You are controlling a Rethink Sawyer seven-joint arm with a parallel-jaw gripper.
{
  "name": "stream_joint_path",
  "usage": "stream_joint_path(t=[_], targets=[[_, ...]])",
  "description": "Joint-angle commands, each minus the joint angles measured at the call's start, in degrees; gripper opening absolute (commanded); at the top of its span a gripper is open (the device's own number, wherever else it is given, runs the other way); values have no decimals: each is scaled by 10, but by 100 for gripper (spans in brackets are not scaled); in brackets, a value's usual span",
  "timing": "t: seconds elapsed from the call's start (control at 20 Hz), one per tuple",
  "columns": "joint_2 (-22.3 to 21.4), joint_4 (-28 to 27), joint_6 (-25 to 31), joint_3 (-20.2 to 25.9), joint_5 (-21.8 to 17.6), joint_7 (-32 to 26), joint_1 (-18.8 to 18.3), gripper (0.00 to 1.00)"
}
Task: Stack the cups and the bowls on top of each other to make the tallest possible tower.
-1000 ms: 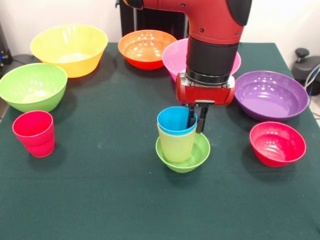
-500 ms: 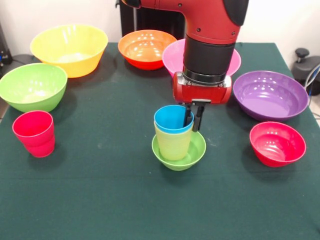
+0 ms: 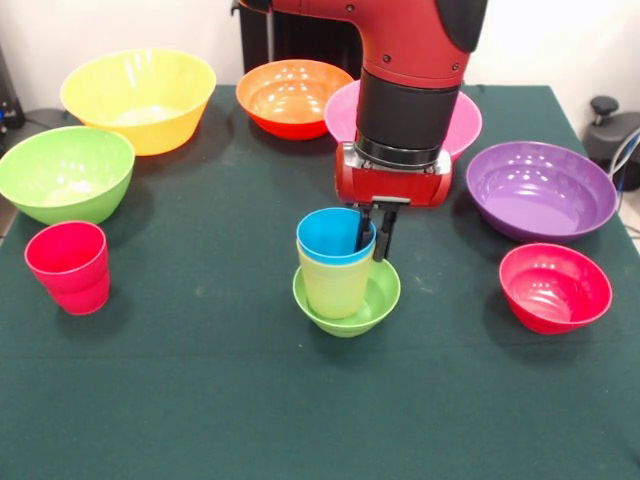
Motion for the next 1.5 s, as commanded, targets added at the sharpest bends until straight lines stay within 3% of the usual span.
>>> stream_joint_path(t=[0.05, 0.45, 1.5], targets=[[13, -7, 25, 28, -14, 41, 15, 0], [19, -27, 84, 17, -2, 48, 35, 0], [29, -41, 116, 5, -9, 39, 39, 0]])
